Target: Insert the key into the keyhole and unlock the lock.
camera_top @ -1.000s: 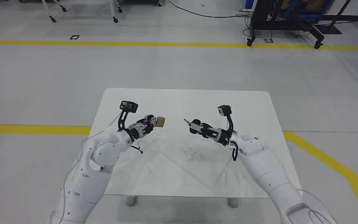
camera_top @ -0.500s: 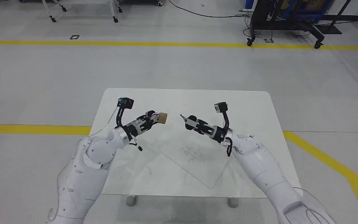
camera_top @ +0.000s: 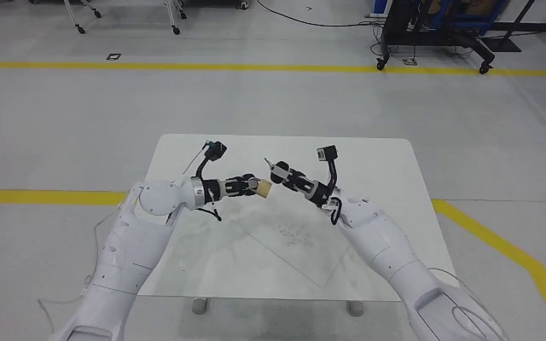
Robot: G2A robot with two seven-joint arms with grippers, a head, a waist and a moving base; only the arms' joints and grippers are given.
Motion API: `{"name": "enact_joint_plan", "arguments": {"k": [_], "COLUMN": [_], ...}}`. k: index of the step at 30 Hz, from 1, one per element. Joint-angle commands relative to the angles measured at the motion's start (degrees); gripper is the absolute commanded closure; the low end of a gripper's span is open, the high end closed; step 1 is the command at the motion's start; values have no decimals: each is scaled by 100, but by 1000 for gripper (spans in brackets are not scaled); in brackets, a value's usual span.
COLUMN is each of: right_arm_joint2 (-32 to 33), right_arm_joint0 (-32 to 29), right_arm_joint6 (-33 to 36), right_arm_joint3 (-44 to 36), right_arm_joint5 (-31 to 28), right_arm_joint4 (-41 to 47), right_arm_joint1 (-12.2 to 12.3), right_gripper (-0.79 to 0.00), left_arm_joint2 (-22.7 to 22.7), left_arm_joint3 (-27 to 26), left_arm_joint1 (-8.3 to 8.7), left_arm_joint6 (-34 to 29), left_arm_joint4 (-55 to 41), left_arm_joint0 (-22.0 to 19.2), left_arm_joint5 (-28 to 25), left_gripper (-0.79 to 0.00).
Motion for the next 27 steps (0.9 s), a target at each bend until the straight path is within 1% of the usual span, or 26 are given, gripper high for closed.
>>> {"name": "enact_joint_plan", "arguments": {"k": [1, 5, 11, 17, 21, 23, 24, 25, 27], "right_arm_joint2": [-19, -75, -263, -452, -422, -330, -330, -330, -330], "right_arm_joint0": [75, 291, 482, 555, 532, 488, 488, 488, 488], "right_arm_joint6": [-41, -86, 60, 465, 634, 714, 714, 714, 714], "right_arm_joint3": [131, 453, 730, 888, 904, 764, 764, 764, 764], "right_arm_joint5": [-132, -68, 19, 48, -144, -199, -199, -199, -199], "right_arm_joint4": [90, -27, -135, -184, 67, 422, 422, 422, 422], "right_arm_joint1": [-39, -99, -214, -298, -312, -307, -307, -307, -307], "right_gripper": [0, 0, 0, 0, 0, 0, 0, 0, 0], "left_arm_joint2": [-28, -58, -40, -48, -34, -75, -104, -107, -107], "left_arm_joint3": [37, 74, 33, 43, 52, 40, -33, -77, -77], "left_arm_joint1": [10, 24, 38, 40, 40, 54, 74, 80, 80], "left_arm_joint6": [-3, 38, 169, 374, 455, 704, 1076, 1227, 1227], "left_arm_joint4": [-61, -169, -180, -305, -373, -176, 256, 426, 426], "left_arm_joint0": [-20, -25, 1, 3, -7, -4, 28, 53, 53], "left_arm_joint5": [-65, -142, -104, 51, 157, 172, 194, 201, 201], "left_gripper": [0, 0, 0, 0, 0, 0, 0, 0, 0]}}
